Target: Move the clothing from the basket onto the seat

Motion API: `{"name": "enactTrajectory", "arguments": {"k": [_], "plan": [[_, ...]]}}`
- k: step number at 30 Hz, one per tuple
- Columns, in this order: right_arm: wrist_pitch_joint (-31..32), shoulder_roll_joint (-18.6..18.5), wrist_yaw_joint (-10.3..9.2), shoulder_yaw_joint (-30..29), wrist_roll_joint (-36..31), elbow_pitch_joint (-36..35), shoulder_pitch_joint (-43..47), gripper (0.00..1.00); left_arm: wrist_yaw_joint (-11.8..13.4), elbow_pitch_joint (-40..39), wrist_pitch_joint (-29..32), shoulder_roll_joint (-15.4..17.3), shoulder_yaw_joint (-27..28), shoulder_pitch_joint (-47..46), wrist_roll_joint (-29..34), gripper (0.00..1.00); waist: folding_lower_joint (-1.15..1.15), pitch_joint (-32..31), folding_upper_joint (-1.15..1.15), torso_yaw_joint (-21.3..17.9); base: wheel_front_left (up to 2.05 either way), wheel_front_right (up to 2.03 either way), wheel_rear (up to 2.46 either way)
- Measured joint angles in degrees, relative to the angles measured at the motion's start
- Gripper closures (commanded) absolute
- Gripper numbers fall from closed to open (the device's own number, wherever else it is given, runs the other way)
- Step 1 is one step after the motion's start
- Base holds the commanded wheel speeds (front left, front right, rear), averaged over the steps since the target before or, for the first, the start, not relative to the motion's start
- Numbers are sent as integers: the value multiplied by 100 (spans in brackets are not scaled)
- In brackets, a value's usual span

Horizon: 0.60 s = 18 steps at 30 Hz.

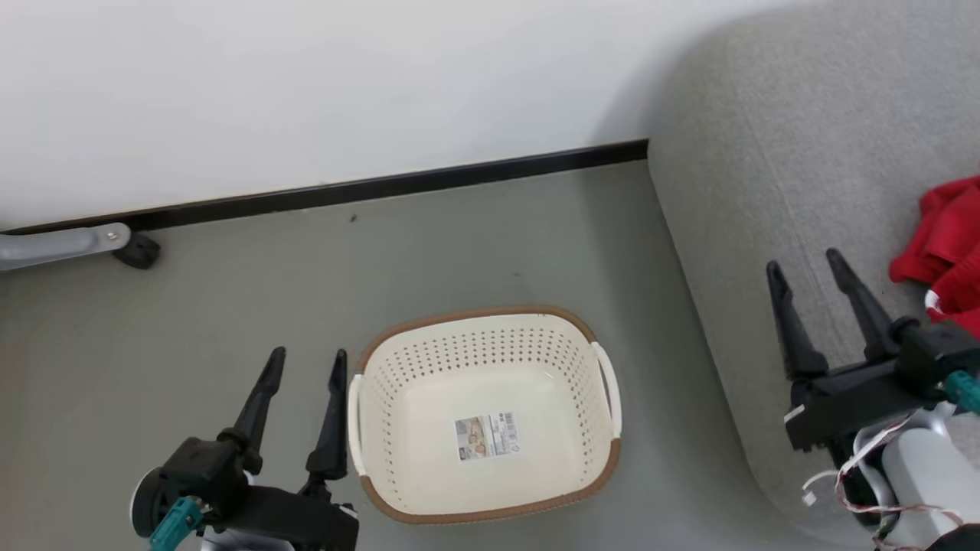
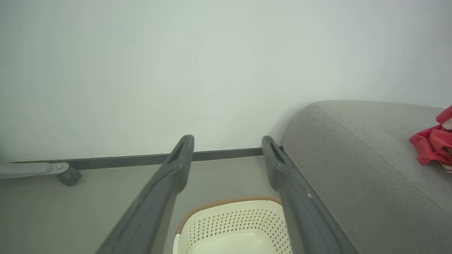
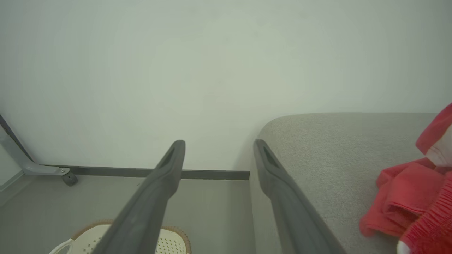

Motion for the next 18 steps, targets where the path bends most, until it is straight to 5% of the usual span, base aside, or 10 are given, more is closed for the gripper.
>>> {"name": "enactTrajectory", "arguments": {"k": [18], "plan": [[0, 456, 94, 477, -374, 347, 430, 0, 99, 901, -159, -27, 513, 166, -74, 0, 0, -635, 1, 779, 0, 0, 0]]}}
